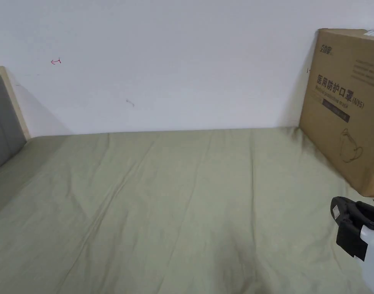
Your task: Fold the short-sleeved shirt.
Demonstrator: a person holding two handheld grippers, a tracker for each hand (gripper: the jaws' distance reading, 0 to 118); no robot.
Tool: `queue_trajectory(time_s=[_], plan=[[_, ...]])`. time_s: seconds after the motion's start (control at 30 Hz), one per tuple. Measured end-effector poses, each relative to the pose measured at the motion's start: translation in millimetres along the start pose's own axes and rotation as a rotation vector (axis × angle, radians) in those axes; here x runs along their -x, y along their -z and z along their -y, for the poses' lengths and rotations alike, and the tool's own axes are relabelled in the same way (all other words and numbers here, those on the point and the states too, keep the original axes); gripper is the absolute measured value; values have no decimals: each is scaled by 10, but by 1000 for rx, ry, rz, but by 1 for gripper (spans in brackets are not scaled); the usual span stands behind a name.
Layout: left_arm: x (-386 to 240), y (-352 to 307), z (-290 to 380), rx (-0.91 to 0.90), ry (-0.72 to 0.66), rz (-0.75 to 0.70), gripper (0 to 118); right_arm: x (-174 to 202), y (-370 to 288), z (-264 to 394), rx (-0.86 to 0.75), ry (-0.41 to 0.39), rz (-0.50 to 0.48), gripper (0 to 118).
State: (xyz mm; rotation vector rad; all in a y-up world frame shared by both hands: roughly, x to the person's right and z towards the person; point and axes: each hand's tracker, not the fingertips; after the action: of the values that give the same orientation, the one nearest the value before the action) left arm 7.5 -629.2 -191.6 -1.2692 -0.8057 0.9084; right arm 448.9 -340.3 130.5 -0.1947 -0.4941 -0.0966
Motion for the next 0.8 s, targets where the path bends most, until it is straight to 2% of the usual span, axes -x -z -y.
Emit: queue_trajectory(time_s=[0.03,0.07,0.17,0.27,0.33,0.37,0.4,0.43,0.57,0.67,0.7,0.77,0.8], plan=[[-113,-14,34,45,95,-122,6,-17,7,28,0,0,-3,0],[-273,-28,82,35,130,-162,6,-28,14,48,1,-1,-4,0],[-917,-127,121,-26,360,-391,6,-77,66,109,12,-19,0,0],[-1729,-331,408,-202,760,-597,6,-145,66,107,43,-19,7,0],[-2147,-392,604,-321,900,-844,6,-191,-4,102,37,-2,0,0],[-2262,-372,670,-343,930,-915,6,-208,-28,100,34,4,-4,0],[-2227,-354,542,-338,944,-924,6,-223,-50,96,32,8,-8,0],[-2282,-296,548,-309,919,-868,6,-230,-78,92,32,11,-11,0],[-2403,243,587,-47,708,-516,7,-274,-138,82,32,34,-26,0],[-2534,861,902,124,677,-356,10,-312,-192,80,32,55,-32,0],[-2542,1078,991,173,646,-308,21,-329,-215,85,32,62,-34,0],[-2485,1441,1088,237,613,-301,92,-358,-249,103,36,67,-33,0],[-2449,1626,1175,278,586,-309,107,-373,-261,115,40,67,-28,0]])
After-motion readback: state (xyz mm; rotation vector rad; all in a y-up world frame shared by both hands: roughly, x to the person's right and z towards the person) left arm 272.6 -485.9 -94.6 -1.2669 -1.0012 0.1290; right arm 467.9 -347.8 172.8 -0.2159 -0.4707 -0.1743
